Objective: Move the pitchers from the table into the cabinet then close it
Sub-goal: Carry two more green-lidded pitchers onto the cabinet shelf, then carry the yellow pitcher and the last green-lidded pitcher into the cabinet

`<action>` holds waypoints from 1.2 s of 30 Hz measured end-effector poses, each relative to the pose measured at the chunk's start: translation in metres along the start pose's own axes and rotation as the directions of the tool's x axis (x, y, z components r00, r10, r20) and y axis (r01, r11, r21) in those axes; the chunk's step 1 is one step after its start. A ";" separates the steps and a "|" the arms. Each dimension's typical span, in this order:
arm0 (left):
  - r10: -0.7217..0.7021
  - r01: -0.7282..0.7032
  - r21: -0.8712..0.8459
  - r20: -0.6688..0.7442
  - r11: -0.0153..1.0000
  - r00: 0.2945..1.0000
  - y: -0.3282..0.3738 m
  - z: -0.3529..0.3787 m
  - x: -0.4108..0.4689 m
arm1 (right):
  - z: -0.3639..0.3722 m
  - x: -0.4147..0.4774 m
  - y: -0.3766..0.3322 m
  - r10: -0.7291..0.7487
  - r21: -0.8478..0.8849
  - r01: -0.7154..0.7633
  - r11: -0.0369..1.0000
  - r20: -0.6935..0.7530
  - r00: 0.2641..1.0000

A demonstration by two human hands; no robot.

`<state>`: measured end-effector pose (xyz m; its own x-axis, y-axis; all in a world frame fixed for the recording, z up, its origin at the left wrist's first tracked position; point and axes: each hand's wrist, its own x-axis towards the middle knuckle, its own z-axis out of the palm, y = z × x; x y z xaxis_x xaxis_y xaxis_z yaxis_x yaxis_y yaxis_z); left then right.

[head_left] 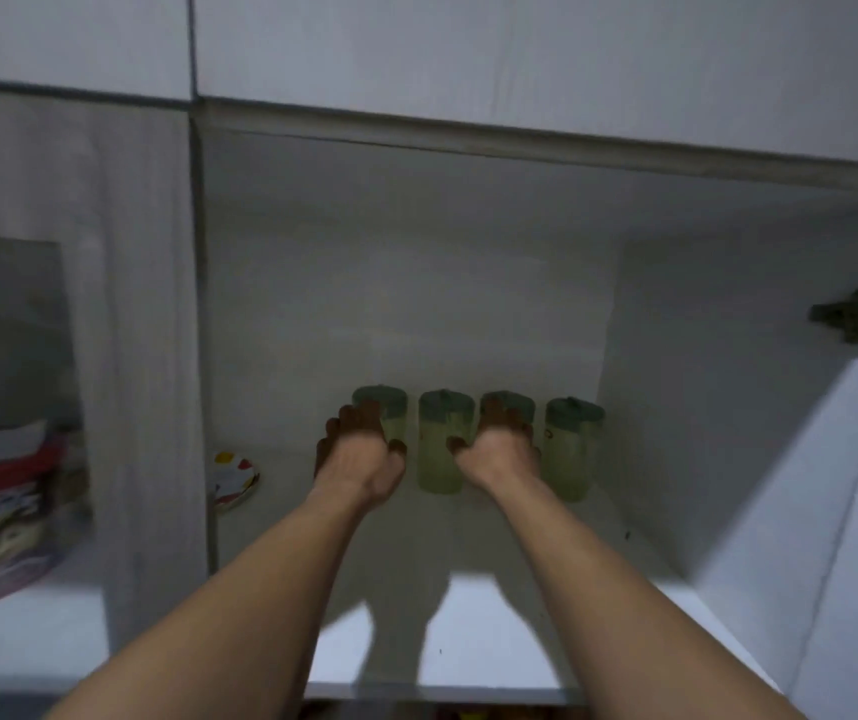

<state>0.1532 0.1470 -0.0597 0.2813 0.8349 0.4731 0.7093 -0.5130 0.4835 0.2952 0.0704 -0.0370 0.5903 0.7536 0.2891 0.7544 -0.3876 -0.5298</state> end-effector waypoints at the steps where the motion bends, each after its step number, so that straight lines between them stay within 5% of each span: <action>1: 0.042 -0.041 0.013 -0.007 0.999 0.999 0.003 -0.016 -0.013 | -0.009 -0.016 -0.007 -0.024 -0.011 0.024 1.000 -0.021 1.000; 7: 0.248 -0.243 0.063 -0.102 0.968 0.963 0.002 -0.108 -0.083 | -0.050 -0.105 -0.055 -0.182 -0.070 0.178 0.982 -0.065 0.981; 12: 0.257 -0.226 0.180 -0.174 0.957 0.951 -0.024 -0.173 -0.136 | -0.062 -0.159 -0.101 -0.292 -0.058 0.288 0.956 -0.068 0.954; 27: -0.140 0.325 0.494 -0.375 0.806 0.916 -0.150 -0.345 -0.384 | -0.003 -0.384 -0.228 -0.656 0.216 0.622 0.753 0.161 0.738; 36: -0.400 0.660 0.473 -0.540 0.584 0.741 -0.222 -0.439 -0.562 | 0.047 -0.550 -0.310 -0.824 0.383 0.730 0.566 0.281 0.492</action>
<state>-0.4462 -0.2953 -0.1096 -0.4243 0.7156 0.5549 0.9054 0.3457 0.2465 -0.2767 -0.1987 -0.0690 -0.4122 0.8391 0.3550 0.7480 0.5342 -0.3939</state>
